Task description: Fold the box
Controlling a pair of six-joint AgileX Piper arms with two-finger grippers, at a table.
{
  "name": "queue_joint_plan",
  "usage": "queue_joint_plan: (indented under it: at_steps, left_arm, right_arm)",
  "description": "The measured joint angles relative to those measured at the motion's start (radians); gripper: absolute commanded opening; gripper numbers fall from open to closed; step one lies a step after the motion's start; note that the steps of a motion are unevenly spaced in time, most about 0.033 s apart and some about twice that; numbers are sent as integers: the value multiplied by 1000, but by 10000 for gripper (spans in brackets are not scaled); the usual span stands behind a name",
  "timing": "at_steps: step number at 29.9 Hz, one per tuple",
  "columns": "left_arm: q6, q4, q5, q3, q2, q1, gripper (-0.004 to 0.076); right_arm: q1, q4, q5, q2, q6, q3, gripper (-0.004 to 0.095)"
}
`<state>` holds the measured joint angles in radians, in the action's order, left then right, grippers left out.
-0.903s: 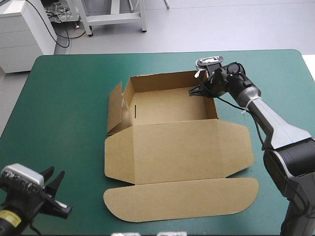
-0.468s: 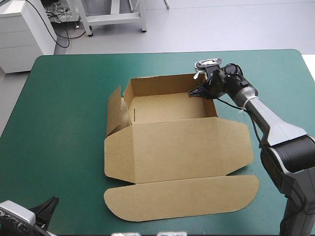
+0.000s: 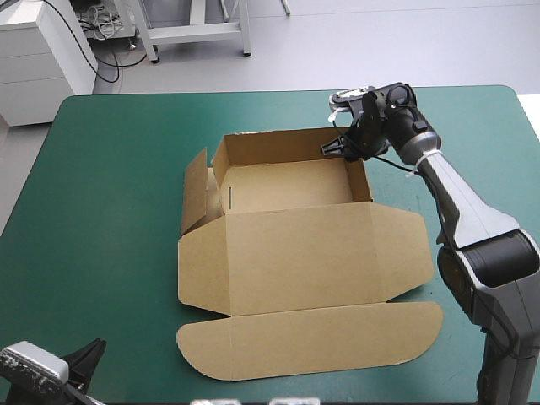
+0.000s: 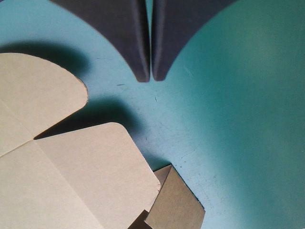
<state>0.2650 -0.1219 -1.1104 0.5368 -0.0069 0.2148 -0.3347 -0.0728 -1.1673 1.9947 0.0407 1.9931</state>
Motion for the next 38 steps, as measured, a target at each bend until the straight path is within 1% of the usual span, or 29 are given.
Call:
queue_joint_plan:
  at_steps: [2,6,12,18,23,28,35,37,38]
  left_arm:
    - [0,0,0,0,0,0,-8]
    - [0,0,0,0,0,0,-8]
    - [0,0,2,-2,0,0,-8]
    - [0,0,2,-24,0,0,-8]
    - [0,-8,2,-30,0,0,-8]
    - [0,-9,2,-30,0,0,-8]
    - [0,-10,2,-30,0,0,-8]
    - [0,-10,2,-30,0,0,-8]
    - [0,-10,2,-30,0,0,-8]
  right_arm:
    - [0,8,-12,-15,-1,33,522]
    - [0,35,-25,-72,-23,50,526]
    - [0,37,-36,-165,-41,58,526]
    - [0,37,-39,-173,-49,53,526]
    - [0,14,-39,-173,-49,-19,526]
    - [0,-32,-30,-146,-49,-113,525]
    - [0,-19,-5,4,-49,-131,524]
    - [0,-16,-4,38,-48,-132,497]
    - [0,-16,-4,50,-41,-132,459]
